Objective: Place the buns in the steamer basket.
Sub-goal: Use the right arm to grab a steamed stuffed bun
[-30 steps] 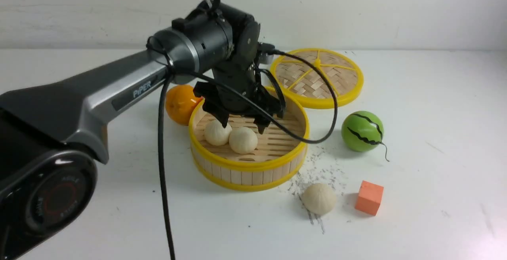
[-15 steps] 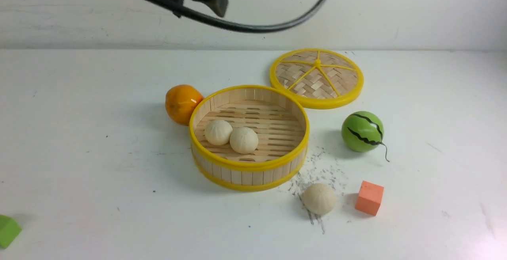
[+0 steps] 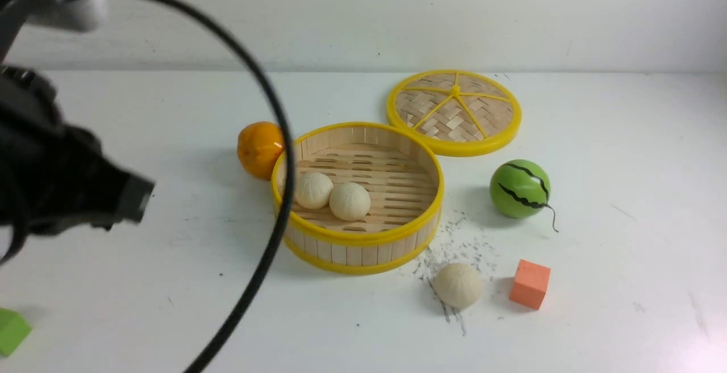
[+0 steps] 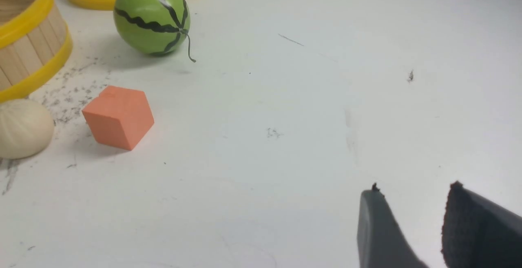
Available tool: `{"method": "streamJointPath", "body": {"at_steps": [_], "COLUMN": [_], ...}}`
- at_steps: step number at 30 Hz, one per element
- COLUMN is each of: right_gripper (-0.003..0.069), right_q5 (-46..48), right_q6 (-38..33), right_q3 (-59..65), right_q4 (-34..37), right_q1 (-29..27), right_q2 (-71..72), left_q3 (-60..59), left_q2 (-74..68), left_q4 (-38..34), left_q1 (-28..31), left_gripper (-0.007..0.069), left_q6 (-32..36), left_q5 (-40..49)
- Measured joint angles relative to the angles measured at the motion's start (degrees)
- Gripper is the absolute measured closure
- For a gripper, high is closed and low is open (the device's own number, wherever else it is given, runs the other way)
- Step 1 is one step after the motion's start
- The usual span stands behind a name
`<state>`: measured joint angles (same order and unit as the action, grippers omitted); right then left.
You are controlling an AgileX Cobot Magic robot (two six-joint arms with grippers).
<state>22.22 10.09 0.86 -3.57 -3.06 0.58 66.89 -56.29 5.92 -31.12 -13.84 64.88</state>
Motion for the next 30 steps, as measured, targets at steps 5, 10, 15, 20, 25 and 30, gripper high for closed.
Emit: {"method": "streamJointPath", "body": {"at_steps": [5, 10, 15, 20, 25, 30], "right_gripper": [0.0419, 0.0419, 0.0419, 0.0419, 0.0419, 0.0419], "right_q5": [0.00, 0.00, 0.00, 0.00, 0.72, 0.85], "right_q6": [0.00, 0.00, 0.01, 8.04, 22.53, 26.40], "right_q3": [0.00, 0.00, 0.00, 0.00, 0.16, 0.31], "right_q4": [0.00, 0.00, -0.87, 8.19, 29.35, 35.91], "right_q1": [0.00, 0.00, 0.00, 0.00, 0.00, 0.00], "right_q2": [0.00, 0.00, 0.00, 0.00, 0.00, 0.00], "left_q3": [-9.55, -18.88, -26.07, -31.92, -37.69, -42.86], "left_q2": [10.53, 23.43, 30.11, 34.18, 39.00, 44.03], "left_q4": [0.00, 0.00, 0.05, 0.30, 0.87, 1.42], "left_q1": [0.00, 0.00, 0.00, 0.00, 0.00, 0.00], "left_gripper": [0.0638, 0.0638, 0.0638, 0.0638, 0.0638, 0.0638], "left_q6": [0.00, -0.06, -0.06, -0.12, -0.12, -0.12], "left_q5": [-6.98, -13.73, -15.42, -18.18, -23.43, -27.07]}}
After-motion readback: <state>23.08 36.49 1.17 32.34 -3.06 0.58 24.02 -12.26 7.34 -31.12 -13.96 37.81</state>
